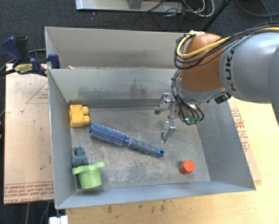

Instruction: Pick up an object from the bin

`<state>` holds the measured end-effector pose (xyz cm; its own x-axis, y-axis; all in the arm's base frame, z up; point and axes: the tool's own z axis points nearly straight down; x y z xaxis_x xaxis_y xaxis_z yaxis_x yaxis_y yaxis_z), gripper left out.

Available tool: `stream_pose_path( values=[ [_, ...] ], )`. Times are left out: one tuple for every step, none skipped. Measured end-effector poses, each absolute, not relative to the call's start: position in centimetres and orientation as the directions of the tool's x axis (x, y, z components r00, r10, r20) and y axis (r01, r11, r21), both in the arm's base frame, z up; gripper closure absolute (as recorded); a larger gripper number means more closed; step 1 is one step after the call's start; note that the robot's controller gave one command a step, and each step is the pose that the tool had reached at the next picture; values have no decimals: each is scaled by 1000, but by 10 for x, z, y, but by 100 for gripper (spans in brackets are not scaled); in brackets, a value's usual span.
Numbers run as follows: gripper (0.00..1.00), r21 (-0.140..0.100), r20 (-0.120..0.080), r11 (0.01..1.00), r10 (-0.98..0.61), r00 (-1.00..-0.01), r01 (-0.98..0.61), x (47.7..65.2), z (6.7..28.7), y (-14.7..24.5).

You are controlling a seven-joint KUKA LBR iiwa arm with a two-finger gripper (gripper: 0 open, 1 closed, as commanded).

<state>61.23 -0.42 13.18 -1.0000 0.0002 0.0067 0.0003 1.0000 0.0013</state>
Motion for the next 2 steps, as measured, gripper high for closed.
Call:
stream_pose_path(
  values=[
    [0,2,-12,998,63,-998,63,560,74,20],
    [100,3,-12,998,62,-998,62,561,77,21]
  ],
)
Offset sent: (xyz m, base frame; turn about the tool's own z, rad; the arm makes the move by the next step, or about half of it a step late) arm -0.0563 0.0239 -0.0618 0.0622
